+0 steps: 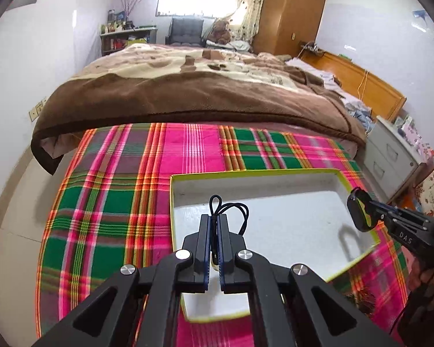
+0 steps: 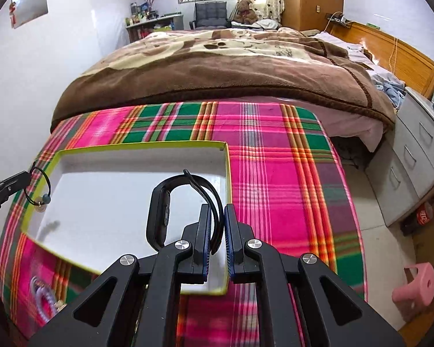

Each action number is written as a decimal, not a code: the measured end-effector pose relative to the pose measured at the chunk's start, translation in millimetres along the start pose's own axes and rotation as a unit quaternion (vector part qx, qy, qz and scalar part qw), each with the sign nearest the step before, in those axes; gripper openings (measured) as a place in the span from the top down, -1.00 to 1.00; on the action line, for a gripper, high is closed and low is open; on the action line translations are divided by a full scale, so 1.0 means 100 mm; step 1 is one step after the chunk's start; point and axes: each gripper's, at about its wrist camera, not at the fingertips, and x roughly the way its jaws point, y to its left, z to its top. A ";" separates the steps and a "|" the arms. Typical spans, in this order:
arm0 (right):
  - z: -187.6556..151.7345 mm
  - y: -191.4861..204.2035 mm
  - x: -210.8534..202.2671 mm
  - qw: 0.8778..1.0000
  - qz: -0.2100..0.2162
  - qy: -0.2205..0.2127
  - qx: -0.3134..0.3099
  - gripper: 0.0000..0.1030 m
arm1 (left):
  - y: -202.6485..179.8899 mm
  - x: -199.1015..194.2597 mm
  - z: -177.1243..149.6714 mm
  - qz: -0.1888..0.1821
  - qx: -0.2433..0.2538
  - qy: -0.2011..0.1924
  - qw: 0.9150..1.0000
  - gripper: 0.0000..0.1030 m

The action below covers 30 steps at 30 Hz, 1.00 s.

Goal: Organize jewelry
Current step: 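Carry the black band with the right tool while the left tool carries the black cord over the tray, then open the right tool to drop the band while the left tool releases the cord into the tray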

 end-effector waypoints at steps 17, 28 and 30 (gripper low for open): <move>0.13 0.16 0.37 0.999 -0.013 0.023 -0.042 0.82 | 0.14 0.48 0.03 0.015 -0.012 0.039 0.999 0.92; 0.13 0.15 0.40 0.999 -0.014 0.024 -0.041 0.81 | 0.15 0.52 0.02 0.015 -0.016 0.046 0.999 0.82; 0.12 0.16 0.40 0.999 -0.014 0.025 -0.042 0.80 | 0.14 0.51 0.01 0.015 -0.015 0.045 0.999 0.79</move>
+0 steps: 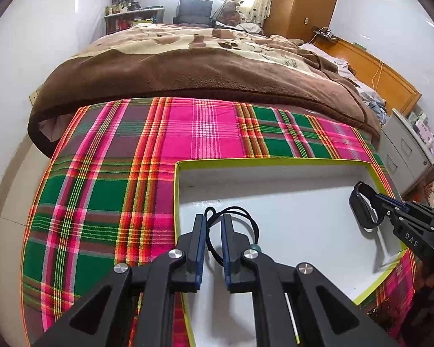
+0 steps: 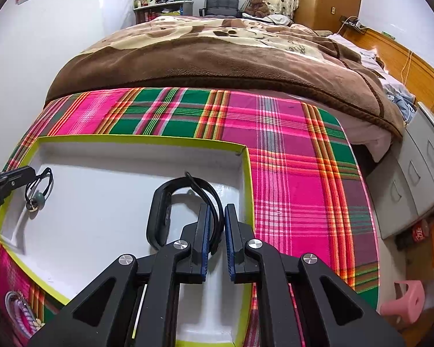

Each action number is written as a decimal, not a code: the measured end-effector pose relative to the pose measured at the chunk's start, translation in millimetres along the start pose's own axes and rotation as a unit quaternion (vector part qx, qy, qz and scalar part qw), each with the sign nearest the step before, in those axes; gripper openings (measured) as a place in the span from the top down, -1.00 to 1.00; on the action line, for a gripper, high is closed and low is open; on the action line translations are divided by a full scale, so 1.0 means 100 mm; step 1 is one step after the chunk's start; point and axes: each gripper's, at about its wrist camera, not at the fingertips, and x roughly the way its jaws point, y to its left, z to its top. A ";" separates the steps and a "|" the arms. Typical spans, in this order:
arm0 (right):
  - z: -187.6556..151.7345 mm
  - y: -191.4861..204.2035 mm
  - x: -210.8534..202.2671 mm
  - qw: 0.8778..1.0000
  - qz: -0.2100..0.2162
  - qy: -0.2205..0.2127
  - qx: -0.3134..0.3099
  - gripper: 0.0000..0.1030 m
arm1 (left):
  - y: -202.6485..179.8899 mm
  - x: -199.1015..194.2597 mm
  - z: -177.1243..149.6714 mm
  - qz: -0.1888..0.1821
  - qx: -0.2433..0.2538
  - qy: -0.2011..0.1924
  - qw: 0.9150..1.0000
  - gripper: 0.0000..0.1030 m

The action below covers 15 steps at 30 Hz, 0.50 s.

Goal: Organize jewelry
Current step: 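Open the right tool to drop the band while the left tool releases the cord into the tray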

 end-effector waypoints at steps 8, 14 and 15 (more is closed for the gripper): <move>0.01 0.00 -0.17 0.999 0.031 -0.024 0.007 0.61 | -0.10 -0.21 -0.04 -0.033 0.012 -0.023 0.999 0.45; -0.04 0.02 -0.40 0.998 0.050 -0.045 0.015 0.36 | -0.20 -0.56 -0.15 -0.038 0.022 -0.043 0.998 0.28; -0.06 0.03 -0.46 0.997 0.054 -0.049 0.015 0.34 | -0.19 -0.62 -0.18 -0.042 0.019 -0.046 0.998 0.23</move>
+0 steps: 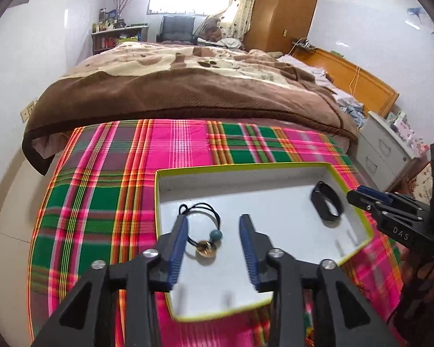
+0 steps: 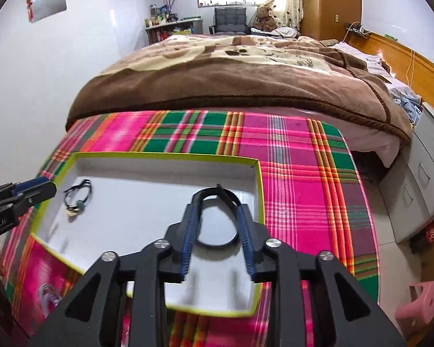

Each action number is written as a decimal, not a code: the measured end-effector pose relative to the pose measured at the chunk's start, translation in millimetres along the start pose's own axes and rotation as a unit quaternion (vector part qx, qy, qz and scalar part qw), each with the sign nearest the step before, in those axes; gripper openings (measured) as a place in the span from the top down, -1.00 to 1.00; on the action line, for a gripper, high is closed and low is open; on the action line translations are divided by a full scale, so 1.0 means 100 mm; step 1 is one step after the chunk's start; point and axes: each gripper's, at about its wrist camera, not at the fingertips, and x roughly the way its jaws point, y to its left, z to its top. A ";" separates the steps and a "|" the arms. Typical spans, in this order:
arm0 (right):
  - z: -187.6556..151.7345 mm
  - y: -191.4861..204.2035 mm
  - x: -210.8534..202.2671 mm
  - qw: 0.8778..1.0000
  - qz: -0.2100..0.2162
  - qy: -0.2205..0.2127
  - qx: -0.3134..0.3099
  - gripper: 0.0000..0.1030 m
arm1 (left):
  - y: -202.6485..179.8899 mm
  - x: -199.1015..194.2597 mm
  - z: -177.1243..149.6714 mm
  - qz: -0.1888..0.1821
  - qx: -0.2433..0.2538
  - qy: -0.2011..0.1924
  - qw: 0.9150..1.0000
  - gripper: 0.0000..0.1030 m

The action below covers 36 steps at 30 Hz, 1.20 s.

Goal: Organize jewelry
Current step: 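Open the right tool to drop the band while the left tool releases the cord into the tray, then withdraw both open tools from the tray back toward the jewelry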

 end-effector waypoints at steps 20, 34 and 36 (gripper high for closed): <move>-0.99 -0.01 -0.86 0.998 0.052 -0.018 0.029 0.30 | -0.07 -0.94 -1.14 -0.020 -0.043 -0.016 0.999 0.22; -1.38 0.17 -0.72 0.998 0.064 0.030 -0.003 0.30 | -0.09 -0.92 -1.54 -0.022 -0.060 0.009 0.998 0.22; -1.39 0.21 -0.68 0.997 0.062 0.035 -0.009 0.30 | -0.10 -0.92 -1.55 -0.021 -0.057 0.010 0.998 0.22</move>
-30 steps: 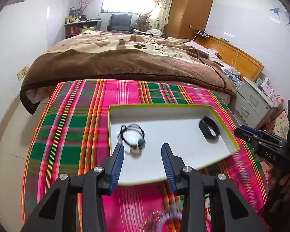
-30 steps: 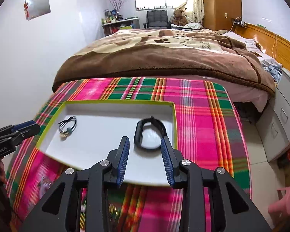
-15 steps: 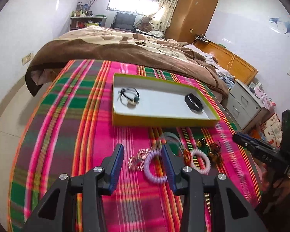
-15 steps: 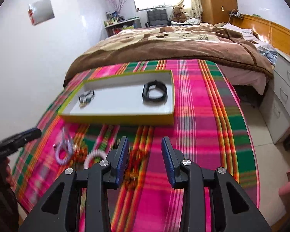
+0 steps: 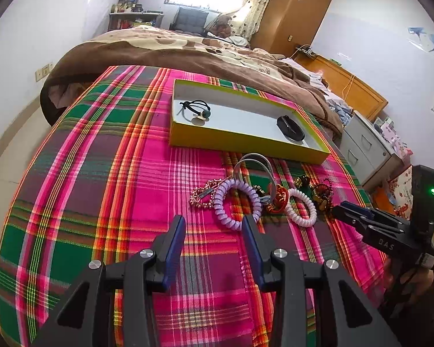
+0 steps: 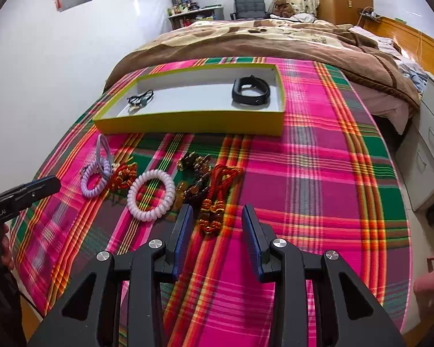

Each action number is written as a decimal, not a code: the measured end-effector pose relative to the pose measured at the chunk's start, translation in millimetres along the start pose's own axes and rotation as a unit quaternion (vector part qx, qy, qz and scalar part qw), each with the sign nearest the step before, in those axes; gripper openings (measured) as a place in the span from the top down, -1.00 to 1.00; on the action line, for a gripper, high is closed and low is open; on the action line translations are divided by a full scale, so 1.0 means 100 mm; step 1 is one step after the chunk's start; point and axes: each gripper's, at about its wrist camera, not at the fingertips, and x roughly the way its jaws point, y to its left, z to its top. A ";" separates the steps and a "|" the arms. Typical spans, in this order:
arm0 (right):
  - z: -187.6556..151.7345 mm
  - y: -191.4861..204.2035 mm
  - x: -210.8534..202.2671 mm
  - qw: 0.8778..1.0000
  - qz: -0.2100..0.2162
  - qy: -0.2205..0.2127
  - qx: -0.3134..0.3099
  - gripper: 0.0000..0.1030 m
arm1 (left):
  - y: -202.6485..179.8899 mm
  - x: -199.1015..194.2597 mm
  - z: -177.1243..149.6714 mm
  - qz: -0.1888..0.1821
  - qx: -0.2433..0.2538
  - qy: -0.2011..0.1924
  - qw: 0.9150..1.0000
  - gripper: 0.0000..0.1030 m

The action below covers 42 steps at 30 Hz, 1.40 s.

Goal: Organize jewelry
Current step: 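Withdraw both open tools from the tray back toward the jewelry, then grasp the red tassel ornament with the right tool while the left tool grasps the lavender coil bracelet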

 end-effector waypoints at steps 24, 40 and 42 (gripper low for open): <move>-0.07 -0.20 -0.10 0.998 -0.044 -0.021 0.028 0.69 | -0.10 0.16 0.00 0.005 0.000 0.020 1.000 0.22; -0.13 -0.30 -0.31 0.997 -0.030 -0.048 0.049 0.69 | -0.15 0.39 0.08 0.052 0.010 0.034 0.998 0.23; -0.14 -0.30 -0.32 0.997 -0.029 -0.049 0.046 0.69 | -0.17 0.40 0.12 0.063 0.012 0.033 0.997 0.23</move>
